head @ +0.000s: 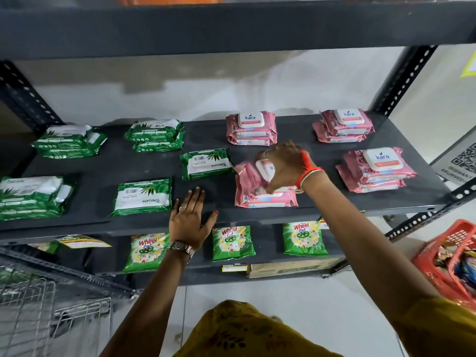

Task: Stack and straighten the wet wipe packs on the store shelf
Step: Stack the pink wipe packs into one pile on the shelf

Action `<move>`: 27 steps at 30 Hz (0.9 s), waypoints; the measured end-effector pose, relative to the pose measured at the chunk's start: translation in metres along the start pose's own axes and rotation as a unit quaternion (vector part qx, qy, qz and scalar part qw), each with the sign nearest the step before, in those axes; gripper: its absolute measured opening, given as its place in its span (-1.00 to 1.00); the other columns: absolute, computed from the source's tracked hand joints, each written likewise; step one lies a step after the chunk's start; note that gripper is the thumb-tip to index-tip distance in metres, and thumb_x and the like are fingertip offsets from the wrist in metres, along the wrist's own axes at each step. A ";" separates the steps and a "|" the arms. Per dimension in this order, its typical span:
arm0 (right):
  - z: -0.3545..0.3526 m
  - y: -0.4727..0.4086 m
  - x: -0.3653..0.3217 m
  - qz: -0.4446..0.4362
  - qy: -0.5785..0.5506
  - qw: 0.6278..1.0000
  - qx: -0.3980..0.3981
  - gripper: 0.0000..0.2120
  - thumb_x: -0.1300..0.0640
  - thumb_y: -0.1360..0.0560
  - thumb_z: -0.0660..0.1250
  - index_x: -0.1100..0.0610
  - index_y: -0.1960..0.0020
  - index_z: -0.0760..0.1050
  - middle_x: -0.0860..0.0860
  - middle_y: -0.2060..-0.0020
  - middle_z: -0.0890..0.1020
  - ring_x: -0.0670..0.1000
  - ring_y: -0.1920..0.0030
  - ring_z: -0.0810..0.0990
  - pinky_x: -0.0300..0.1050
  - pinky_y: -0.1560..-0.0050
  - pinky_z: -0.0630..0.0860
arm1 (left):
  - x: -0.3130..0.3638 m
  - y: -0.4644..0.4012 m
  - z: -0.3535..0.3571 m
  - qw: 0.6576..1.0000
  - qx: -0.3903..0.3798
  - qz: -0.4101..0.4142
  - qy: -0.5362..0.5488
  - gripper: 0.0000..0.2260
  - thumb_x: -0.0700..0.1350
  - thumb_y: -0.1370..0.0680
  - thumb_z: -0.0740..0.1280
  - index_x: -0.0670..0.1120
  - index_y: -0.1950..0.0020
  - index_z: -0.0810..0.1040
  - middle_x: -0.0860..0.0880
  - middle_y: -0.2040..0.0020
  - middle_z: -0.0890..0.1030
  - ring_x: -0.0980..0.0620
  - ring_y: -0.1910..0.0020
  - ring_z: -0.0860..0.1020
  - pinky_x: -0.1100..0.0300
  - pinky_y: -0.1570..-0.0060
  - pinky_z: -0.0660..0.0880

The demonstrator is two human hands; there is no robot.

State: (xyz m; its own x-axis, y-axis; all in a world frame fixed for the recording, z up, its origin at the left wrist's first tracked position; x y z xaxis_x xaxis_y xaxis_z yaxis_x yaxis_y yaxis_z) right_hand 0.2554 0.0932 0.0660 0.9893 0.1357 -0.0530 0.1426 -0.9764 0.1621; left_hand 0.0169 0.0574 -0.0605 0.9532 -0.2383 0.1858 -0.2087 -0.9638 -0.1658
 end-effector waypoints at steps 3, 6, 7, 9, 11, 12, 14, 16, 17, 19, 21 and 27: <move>0.004 0.009 -0.016 -0.022 0.062 0.998 -0.020 -0.35 -0.11 -0.29 0.47 0.03 -0.32 0.41 0.09 -0.28 0.52 0.16 -0.33 0.41 0.18 -0.39 0.34 | 0.000 0.002 0.000 1.000 -0.005 0.005 0.002 -0.35 0.25 -0.45 -0.06 -0.09 -0.44 0.21 -0.04 -0.47 0.27 0.01 -0.46 0.19 -0.06 -0.43 0.11; 0.005 0.012 -0.018 -0.029 0.084 0.995 -0.047 -0.34 -0.03 -0.32 0.47 0.05 -0.37 0.36 0.11 -0.36 0.44 0.17 -0.40 0.33 0.32 -0.44 0.19 | 0.000 0.003 -0.001 1.000 0.000 0.008 0.002 -0.36 0.24 -0.46 -0.04 -0.10 -0.43 0.23 -0.06 -0.45 0.29 -0.01 -0.45 0.22 -0.07 -0.41 0.14; 0.005 0.012 -0.019 -0.038 0.088 0.995 -0.042 -0.35 0.04 -0.35 0.46 0.03 -0.39 0.34 0.11 -0.38 0.41 0.17 -0.43 0.30 0.35 -0.45 0.16 | -0.001 0.003 -0.001 1.000 0.001 0.008 0.001 -0.36 0.24 -0.46 -0.04 -0.11 -0.43 0.24 -0.06 -0.45 0.30 -0.02 -0.44 0.22 -0.07 -0.41 0.14; 0.007 0.016 -0.017 -0.052 0.074 0.996 -0.021 -0.35 0.16 -0.41 0.41 -0.04 -0.44 0.26 0.11 -0.44 0.32 0.18 -0.48 0.19 0.38 -0.44 0.14 | -0.001 0.003 -0.001 1.000 0.002 0.010 -0.001 -0.37 0.24 -0.47 -0.03 -0.11 -0.42 0.25 -0.07 -0.44 0.31 -0.03 -0.44 0.24 -0.08 -0.40 0.16; 0.009 0.021 -0.012 -0.037 0.048 0.998 -0.025 -0.30 0.24 -0.45 0.36 -0.06 -0.49 0.15 0.11 -0.49 0.23 0.21 -0.50 0.12 0.38 -0.43 0.17 | -0.001 0.004 0.000 1.000 0.004 0.012 -0.002 -0.37 0.24 -0.47 -0.03 -0.12 -0.41 0.26 -0.08 -0.43 0.33 -0.04 -0.43 0.26 -0.09 -0.39 0.18; 0.006 0.024 -0.008 -0.019 0.020 0.999 -0.019 -0.27 0.29 -0.45 0.33 -0.02 -0.51 0.11 0.14 -0.49 0.22 0.24 -0.49 0.13 0.36 -0.42 0.22 | -0.001 0.004 0.000 1.000 0.003 0.014 -0.002 -0.37 0.24 -0.48 -0.03 -0.12 -0.41 0.27 -0.09 -0.43 0.33 -0.04 -0.42 0.27 -0.09 -0.39 0.19; -0.005 0.034 -0.003 0.039 -0.049 0.998 0.019 -0.35 0.36 -0.45 0.24 0.14 -0.50 0.12 0.24 -0.42 0.31 0.30 -0.43 0.25 0.27 -0.35 0.36 | 0.001 0.004 -0.002 1.000 0.000 0.020 -0.003 -0.37 0.24 -0.48 -0.04 -0.11 -0.42 0.25 -0.07 -0.44 0.32 -0.03 -0.44 0.25 -0.09 -0.40 0.17; -0.018 0.039 0.002 0.112 -0.095 0.986 0.083 -0.58 0.25 -0.53 0.16 0.30 -0.37 0.27 0.30 -0.27 0.47 0.32 -0.30 0.42 0.18 -0.25 0.47 | 0.003 0.002 -0.002 1.000 -0.003 0.026 -0.002 -0.36 0.24 -0.47 -0.06 -0.10 -0.43 0.22 -0.06 -0.46 0.28 -0.02 -0.45 0.21 -0.08 -0.42 0.14; -0.021 0.038 0.001 0.137 -0.104 0.981 0.091 -0.63 0.12 -0.58 0.13 0.32 -0.29 0.34 0.30 -0.21 0.52 0.31 -0.25 0.47 0.14 -0.22 0.48 | 0.004 0.000 -0.002 1.000 -0.005 0.025 0.000 -0.36 0.25 -0.47 -0.07 -0.09 -0.44 0.21 -0.05 -0.47 0.27 -0.02 -0.46 0.19 -0.08 -0.42 0.13; -0.018 0.033 -0.013 0.161 -0.085 0.981 0.060 -0.43 -0.23 -0.56 0.00 0.25 -0.12 0.47 0.25 -0.13 0.58 0.26 -0.19 0.54 0.06 -0.17 0.48 | 0.000 0.001 -0.003 1.000 -0.001 0.022 -0.004 -0.36 0.25 -0.47 -0.08 -0.09 -0.44 0.20 -0.06 -0.47 0.26 -0.02 -0.46 0.19 -0.07 -0.43 0.11; -0.005 0.023 -0.021 0.193 -0.052 0.980 0.013 -0.12 -0.50 -0.39 -0.18 0.15 -0.19 0.51 0.24 -0.14 0.58 0.26 -0.19 0.52 0.05 -0.12 0.47 | -0.003 0.003 -0.002 1.000 -0.002 0.017 -0.005 -0.36 0.25 -0.47 -0.08 -0.09 -0.44 0.20 -0.06 -0.47 0.27 -0.02 -0.46 0.20 -0.08 -0.42 0.12; 0.009 0.013 -0.016 0.227 -0.099 0.968 -0.041 -0.07 -0.50 -0.20 0.19 0.17 -0.31 0.42 0.24 -0.33 0.42 0.27 -0.27 0.43 0.02 -0.20 0.44 | -0.002 0.004 0.000 1.000 -0.001 0.015 0.002 -0.37 0.24 -0.47 -0.05 -0.10 -0.42 0.24 -0.07 -0.45 0.31 -0.04 -0.44 0.23 -0.09 -0.40 0.16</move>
State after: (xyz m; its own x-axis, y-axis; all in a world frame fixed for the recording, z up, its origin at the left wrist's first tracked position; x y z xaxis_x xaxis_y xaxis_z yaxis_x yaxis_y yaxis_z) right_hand 0.2410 0.0765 0.0604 0.9266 -0.3472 -0.1443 -0.2960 -0.9103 0.2892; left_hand 0.0138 0.0538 -0.0616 0.9457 -0.2673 0.1850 -0.2372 -0.9566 -0.1693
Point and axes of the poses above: each hand's wrist, its own y-axis away from the middle knuckle, its own z-axis out of the palm, x = y × z, the point moved 4 cm from there along -y, towards the middle knuckle
